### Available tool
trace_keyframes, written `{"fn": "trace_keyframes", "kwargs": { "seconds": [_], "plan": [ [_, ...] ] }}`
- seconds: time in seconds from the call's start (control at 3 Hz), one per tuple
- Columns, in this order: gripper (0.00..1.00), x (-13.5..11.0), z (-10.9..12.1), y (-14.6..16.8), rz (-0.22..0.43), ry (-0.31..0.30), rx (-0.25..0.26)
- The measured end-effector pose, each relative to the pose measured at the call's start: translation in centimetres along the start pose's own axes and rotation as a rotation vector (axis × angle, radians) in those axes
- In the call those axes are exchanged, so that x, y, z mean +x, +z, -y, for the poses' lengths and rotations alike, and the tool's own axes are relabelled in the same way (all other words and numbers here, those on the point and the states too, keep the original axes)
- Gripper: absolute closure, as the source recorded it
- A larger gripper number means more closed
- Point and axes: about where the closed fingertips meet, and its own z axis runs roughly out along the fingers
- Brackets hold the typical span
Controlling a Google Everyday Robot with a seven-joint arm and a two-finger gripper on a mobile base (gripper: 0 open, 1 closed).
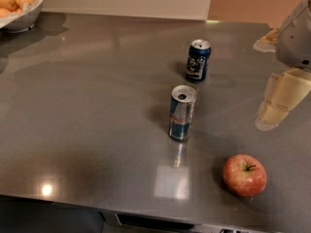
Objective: Move redbull can near pepsi can
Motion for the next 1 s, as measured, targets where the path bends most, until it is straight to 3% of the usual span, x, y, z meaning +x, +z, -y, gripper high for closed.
{"fn": "trace_keyframes", "kwargs": {
  "seconds": [0.67,1.0],
  "plan": [
    [0.0,-7.1,-0.8,3.8,0.211,-0.086,-0.11],
    [0.0,-9.6,-1.3,5.9,0.269,-0.099,-0.169]
  ]
}}
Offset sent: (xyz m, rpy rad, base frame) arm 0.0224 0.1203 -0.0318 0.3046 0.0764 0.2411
